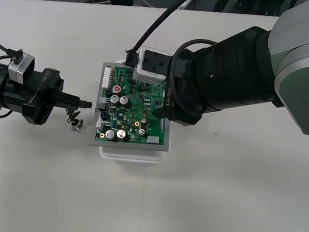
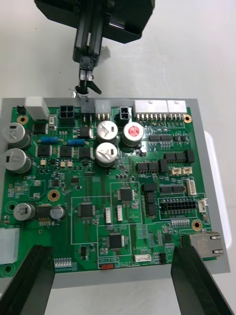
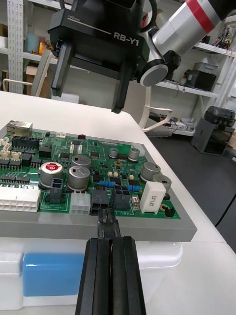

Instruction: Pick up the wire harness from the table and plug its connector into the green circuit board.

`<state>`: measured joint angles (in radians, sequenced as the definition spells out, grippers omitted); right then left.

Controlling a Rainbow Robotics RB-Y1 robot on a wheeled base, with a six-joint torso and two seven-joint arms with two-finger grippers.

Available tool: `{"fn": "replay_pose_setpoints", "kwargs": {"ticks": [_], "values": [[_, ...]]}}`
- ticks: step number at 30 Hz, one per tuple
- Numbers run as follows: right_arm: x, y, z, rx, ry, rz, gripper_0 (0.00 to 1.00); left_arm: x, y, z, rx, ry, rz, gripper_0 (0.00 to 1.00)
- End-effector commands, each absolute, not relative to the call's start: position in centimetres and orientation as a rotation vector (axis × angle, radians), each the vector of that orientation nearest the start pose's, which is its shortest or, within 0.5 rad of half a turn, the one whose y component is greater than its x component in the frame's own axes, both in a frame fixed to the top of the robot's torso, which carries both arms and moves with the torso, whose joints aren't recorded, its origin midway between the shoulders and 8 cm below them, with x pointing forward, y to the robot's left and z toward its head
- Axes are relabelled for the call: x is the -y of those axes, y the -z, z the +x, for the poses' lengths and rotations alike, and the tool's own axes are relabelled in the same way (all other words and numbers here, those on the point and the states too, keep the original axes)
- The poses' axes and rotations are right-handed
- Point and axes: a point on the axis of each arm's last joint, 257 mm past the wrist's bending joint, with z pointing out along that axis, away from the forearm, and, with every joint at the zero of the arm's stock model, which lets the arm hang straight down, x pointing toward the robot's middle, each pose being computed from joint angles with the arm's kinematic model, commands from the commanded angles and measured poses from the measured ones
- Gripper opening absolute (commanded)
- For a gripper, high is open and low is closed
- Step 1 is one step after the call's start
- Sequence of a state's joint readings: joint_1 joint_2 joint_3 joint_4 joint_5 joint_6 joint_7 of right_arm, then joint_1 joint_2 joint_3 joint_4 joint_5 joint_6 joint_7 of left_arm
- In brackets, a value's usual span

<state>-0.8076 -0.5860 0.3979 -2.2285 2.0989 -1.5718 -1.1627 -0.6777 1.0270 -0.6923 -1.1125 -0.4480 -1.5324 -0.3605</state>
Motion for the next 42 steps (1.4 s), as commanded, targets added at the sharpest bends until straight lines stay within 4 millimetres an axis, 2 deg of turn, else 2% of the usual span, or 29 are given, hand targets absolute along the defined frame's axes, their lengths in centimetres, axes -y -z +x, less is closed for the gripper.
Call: {"fn": "replay_pose_setpoints", "kwargs": {"ticks": [1, 12, 42], "values": [[-0.9, 7.0, 37.5, -1.525, -0.125, -1.796, 0.69, -15.4, 9.1, 37.4, -0.916, 1.063, 1.544, 0.0], [-0.2, 7.1, 38.5, -1.55, -0.096, -1.781, 0.69, -15.0, 9.2, 37.4, -0.912, 1.067, 1.551, 0.0], [0.7, 7.2, 39.8, -1.569, -0.045, -1.758, 0.69, -14.9, 9.6, 37.4, -0.91, 1.065, 1.561, 0.0]]}}
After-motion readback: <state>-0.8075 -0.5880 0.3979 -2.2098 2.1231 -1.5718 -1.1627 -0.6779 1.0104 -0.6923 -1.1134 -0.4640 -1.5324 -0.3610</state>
